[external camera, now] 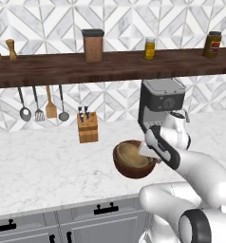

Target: Pick up the bowls on the counter and stack them on top of one another in the open cabinet. Place the smaller bowl on top of the larger bowl.

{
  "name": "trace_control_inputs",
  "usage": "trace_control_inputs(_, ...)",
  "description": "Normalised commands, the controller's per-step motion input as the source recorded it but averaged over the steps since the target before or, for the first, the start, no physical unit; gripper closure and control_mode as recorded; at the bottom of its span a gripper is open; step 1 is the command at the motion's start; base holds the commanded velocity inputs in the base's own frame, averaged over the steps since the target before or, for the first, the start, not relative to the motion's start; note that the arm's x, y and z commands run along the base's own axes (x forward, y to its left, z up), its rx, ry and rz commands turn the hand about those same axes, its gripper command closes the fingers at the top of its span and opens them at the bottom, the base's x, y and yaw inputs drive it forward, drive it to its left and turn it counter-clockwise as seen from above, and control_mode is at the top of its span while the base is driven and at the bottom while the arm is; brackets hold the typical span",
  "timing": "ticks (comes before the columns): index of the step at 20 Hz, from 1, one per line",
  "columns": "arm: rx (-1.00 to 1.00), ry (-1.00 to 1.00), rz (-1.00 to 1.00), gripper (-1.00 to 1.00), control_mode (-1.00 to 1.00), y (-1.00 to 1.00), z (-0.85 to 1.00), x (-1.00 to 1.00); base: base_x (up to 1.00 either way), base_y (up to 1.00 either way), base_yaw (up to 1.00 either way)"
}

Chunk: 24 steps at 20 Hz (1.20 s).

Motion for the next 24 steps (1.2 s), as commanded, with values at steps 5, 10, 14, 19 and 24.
trace_control_inputs(5, 0.15, -0.33, -0.09, 1.00, -1.00, -0.13, 0.98, -0.57, 0.00, 0.00, 0.00)
trace_control_inputs(10, 0.18, -0.24, -0.17, 1.00, -1.00, -0.29, 1.00, -0.59, 0.00, 0.00, 0.00)
trace_control_inputs(14, 0.19, -0.05, -0.36, 1.00, -1.00, -0.96, 1.00, -0.66, 0.00, 0.00, 0.00)
trace_control_inputs(19, 0.15, 0.00, -0.44, 1.00, -1.00, -1.00, 1.00, -0.41, 0.00, 0.00, 0.00)
trace_control_inputs(24, 0.26, 0.00, -0.41, 1.00, -1.00, -1.00, 1.00, -0.05, 0.00, 0.00, 0.00)
